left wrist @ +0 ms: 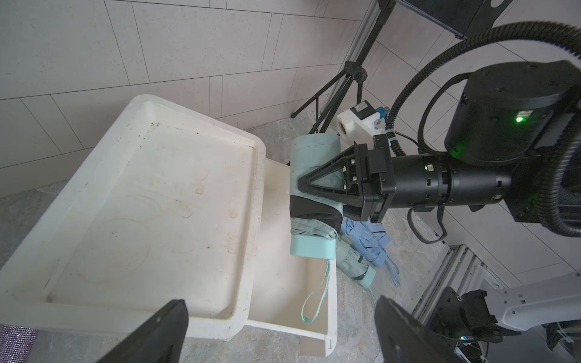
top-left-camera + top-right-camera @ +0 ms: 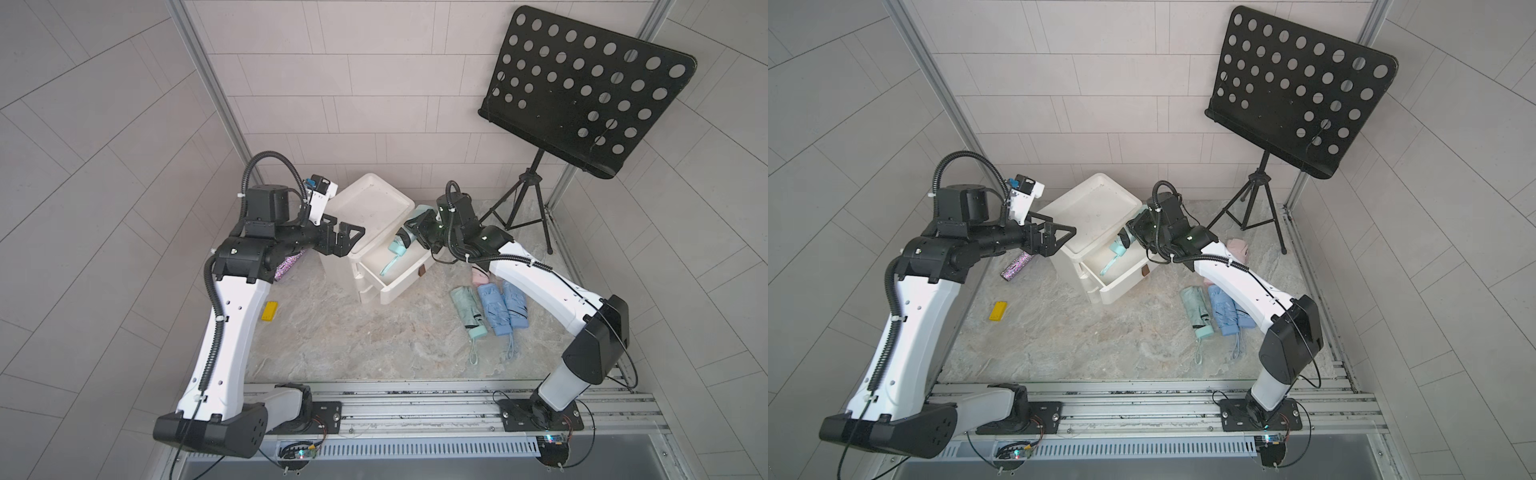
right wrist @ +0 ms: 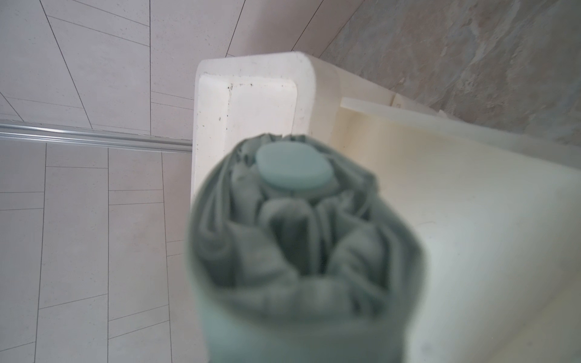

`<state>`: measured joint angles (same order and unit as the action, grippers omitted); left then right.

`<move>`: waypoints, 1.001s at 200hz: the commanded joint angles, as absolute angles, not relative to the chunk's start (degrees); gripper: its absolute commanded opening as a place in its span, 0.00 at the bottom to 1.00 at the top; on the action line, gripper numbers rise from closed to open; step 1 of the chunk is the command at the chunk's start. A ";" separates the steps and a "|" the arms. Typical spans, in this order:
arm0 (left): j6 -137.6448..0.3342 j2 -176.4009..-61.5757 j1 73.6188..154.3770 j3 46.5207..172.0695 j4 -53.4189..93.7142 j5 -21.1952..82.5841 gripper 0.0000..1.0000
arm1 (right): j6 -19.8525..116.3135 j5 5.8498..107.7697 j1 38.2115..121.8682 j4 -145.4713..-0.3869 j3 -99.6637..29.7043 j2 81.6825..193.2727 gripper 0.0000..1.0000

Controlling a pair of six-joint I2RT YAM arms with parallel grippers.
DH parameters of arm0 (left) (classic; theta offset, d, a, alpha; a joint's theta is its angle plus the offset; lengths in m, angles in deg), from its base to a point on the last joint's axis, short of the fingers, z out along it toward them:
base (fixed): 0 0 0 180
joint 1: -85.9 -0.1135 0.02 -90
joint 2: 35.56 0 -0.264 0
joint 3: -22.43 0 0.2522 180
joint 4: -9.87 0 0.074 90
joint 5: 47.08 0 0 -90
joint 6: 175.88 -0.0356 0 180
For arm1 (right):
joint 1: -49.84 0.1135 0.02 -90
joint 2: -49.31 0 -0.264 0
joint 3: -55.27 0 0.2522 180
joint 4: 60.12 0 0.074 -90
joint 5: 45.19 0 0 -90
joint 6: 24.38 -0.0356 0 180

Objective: Place the umbrella in the drawer by color
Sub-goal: Place the umbrella in the drawer.

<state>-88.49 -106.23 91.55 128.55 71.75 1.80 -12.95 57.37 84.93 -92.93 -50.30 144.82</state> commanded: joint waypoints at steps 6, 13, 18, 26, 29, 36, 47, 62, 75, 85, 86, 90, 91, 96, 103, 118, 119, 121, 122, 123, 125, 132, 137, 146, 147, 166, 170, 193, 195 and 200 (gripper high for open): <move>-88.01 -105.01 91.65 128.04 69.65 1.79 1.00 | -17.36 57.08 85.99 -90.81 -52.00 146.32 0.32; -88.01 -105.04 91.69 127.96 69.60 1.80 1.00 | -17.48 56.81 86.29 -90.87 -52.20 146.64 0.32; -88.03 -105.05 91.66 127.87 69.45 1.80 1.00 | -17.53 56.66 86.47 -91.09 -52.41 146.86 0.32; -87.97 -104.93 91.75 127.78 69.37 1.79 1.00 | -17.61 56.59 86.87 -91.14 -52.53 147.29 0.32; -87.97 -104.89 91.69 127.77 69.33 1.79 1.00 | -17.77 56.52 86.99 -91.19 -52.53 147.51 0.32; -87.91 -104.84 91.69 127.71 69.17 1.82 1.00 | -17.84 56.42 87.31 -91.12 -52.58 147.88 0.32; -87.83 -104.87 91.64 127.60 69.05 1.79 1.00 | -18.15 56.81 87.61 -90.70 -52.54 148.55 0.32; -87.77 -104.84 91.66 127.34 68.89 1.88 1.00 | -18.71 57.29 87.80 -90.05 -52.39 149.54 0.33; -87.77 -104.82 91.70 127.16 68.72 2.05 1.00 | -19.06 57.29 87.98 -89.46 -52.27 150.15 0.34; -87.73 -104.73 91.69 127.07 68.61 2.14 1.00 | -19.27 57.48 88.06 -89.31 -52.36 150.63 0.36; -87.72 -104.73 91.65 127.07 68.62 2.14 1.00 | -19.28 57.52 88.06 -89.24 -52.36 150.64 0.36; -87.72 -104.72 91.69 127.06 68.59 2.22 1.00 | -19.33 57.54 88.07 -89.13 -52.36 150.75 0.37; -87.72 -104.73 91.70 127.02 68.61 2.22 1.00 | -19.31 57.55 88.07 -89.15 -52.36 150.79 0.37; -87.82 -104.65 91.68 127.00 68.62 2.23 1.00 | -19.32 57.51 88.06 -89.07 -52.36 150.90 0.38; -87.88 -104.63 91.70 126.98 68.58 2.21 1.00 | -19.13 57.47 87.98 -89.16 -52.52 151.08 0.40; -87.74 -104.73 91.65 126.98 68.37 2.23 1.00 | -19.15 57.47 87.89 -89.16 -52.82 151.42 0.45; -87.73 -104.73 91.68 126.98 68.37 2.23 1.00 | -19.08 57.51 87.89 -89.17 -52.85 151.43 0.46; -87.72 -104.79 91.69 126.98 68.39 2.16 1.00 | -19.10 57.54 87.85 -89.17 -52.92 151.48 0.47; -87.72 -104.81 91.65 126.98 68.38 2.15 1.00 | -19.06 57.55 87.83 -89.17 -52.95 151.51 0.47; -87.68 -104.81 91.68 126.98 68.37 2.15 1.00 | -19.09 57.55 87.82 -89.13 -52.96 151.56 0.47; -87.64 -104.82 91.69 126.98 68.37 2.10 1.00 | -19.02 57.55 87.81 -89.16 -52.97 151.65 0.48; -87.56 -104.90 91.67 126.98 68.29 2.07 1.00 | -18.92 57.76 87.81 -89.24 -53.42 151.94 0.51; -87.55 -104.90 91.69 126.98 68.32 2.03 1.00 | -18.89 57.94 87.74 -89.40 -53.82 152.19 0.53; -87.49 -105.04 91.79 126.98 68.29 1.97 1.00 | -18.46 58.23 87.72 -89.69 -54.54 152.65 0.56; -87.48 -104.97 91.74 126.98 68.28 1.97 1.00 | -18.39 58.29 87.72 -89.69 -54.64 152.75 0.56; -87.52 -104.90 91.65 126.98 68.27 2.06 1.00 | -17.93 58.50 87.59 -90.31 -55.41 153.04 0.60; -87.46 -104.90 91.65 126.98 68.23 2.08 1.00 | -17.67 58.52 87.55 -90.52 -55.47 153.03 0.60; -87.48 -104.90 91.70 126.98 68.33 1.98 1.00 | -16.52 57.92 87.37 -91.37 -55.53 151.97 0.63; -87.46 -104.90 91.66 126.98 68.29 1.95 1.00 | -16.44 57.84 87.30 -91.33 -55.46 151.81 0.63; -87.50 -104.90 91.70 126.98 68.33 1.88 1.00 | -16.11 57.69 87.24 -91.55 -55.43 151.45 0.63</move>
